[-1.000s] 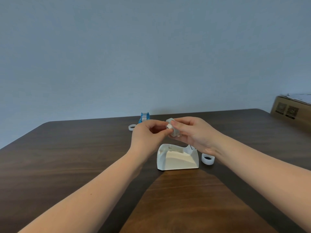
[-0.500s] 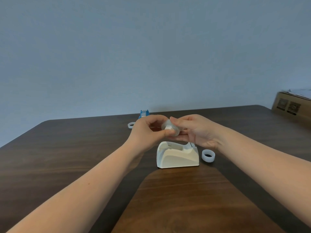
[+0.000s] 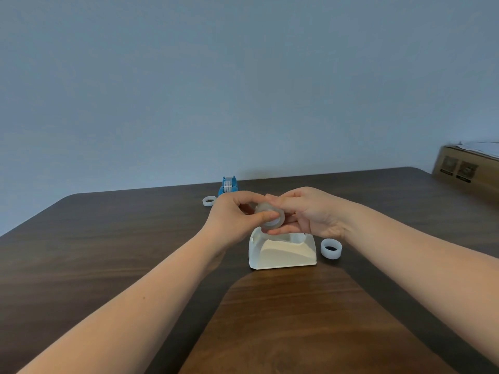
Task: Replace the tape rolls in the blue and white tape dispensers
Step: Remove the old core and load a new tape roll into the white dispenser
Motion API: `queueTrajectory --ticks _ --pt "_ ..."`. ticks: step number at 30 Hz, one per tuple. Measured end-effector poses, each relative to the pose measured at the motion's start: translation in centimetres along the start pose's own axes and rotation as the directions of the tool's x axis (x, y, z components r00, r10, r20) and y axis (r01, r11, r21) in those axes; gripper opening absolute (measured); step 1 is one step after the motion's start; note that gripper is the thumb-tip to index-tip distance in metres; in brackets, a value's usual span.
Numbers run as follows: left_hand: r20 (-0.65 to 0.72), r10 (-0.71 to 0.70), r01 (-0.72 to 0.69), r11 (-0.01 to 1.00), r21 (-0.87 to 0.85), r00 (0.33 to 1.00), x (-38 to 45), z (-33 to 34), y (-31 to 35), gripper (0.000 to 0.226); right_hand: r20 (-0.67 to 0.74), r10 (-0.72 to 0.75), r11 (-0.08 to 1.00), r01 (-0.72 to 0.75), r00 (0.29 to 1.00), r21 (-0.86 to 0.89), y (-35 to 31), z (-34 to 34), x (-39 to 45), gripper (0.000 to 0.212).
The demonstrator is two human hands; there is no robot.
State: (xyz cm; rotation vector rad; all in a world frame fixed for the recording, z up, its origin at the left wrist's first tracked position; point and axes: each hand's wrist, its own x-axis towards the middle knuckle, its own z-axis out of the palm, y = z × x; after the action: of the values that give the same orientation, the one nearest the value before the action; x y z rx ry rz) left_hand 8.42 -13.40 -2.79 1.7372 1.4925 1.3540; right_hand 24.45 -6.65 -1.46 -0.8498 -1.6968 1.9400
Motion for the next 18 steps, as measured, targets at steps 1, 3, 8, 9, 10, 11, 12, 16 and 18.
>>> queueTrajectory --ticks 1,3,8,9,10,11,12,16,18 --pt "0.005 -0.011 0.011 1.000 -0.015 1.000 0.0 -0.1 0.1 0.022 -0.003 -0.004 1.000 0.004 1.000 -0.002 0.1 0.0 0.0 0.045" --pt "0.023 -0.031 0.032 0.999 -0.040 0.999 0.0 -0.2 0.3 0.022 -0.004 -0.016 1.000 0.016 1.000 -0.014 0.2 -0.1 -0.1 0.045" --pt "0.052 -0.061 0.062 0.998 -0.021 0.997 0.2 -0.3 0.9 0.021 0.000 -0.041 0.999 0.041 0.999 -0.023 0.2 -0.2 -0.6 0.053" --pt "0.060 -0.067 0.068 0.998 -0.012 0.996 0.3 -0.4 0.9 0.022 0.004 -0.041 0.999 0.041 0.999 -0.025 0.2 -0.3 -0.6 0.054" --pt "0.068 -0.076 0.076 0.997 -0.002 0.995 0.3 -0.4 0.9 0.022 0.004 -0.039 0.999 0.039 0.999 -0.028 0.2 -0.3 -0.7 0.055" --pt "0.074 -0.084 0.084 0.996 0.004 0.994 0.3 -0.4 0.9 0.022 0.000 -0.034 0.999 0.034 0.999 -0.029 0.2 -0.2 -0.8 0.055" --pt "0.079 -0.092 0.093 0.996 0.000 0.993 0.2 -0.5 0.9 0.022 -0.006 -0.032 0.999 0.032 0.999 -0.028 0.3 -0.2 -0.8 0.055" --pt "0.073 -0.121 0.124 0.992 -0.034 0.990 0.2 -0.7 0.8 0.017 -0.003 -0.048 0.999 0.048 0.999 -0.013 0.6 -0.4 -0.9 0.050" --pt "0.063 -0.139 0.142 0.989 -0.037 0.988 0.2 -0.7 0.9 0.015 0.012 -0.083 0.994 0.084 0.996 -0.066 0.8 -0.6 -1.0 0.040"
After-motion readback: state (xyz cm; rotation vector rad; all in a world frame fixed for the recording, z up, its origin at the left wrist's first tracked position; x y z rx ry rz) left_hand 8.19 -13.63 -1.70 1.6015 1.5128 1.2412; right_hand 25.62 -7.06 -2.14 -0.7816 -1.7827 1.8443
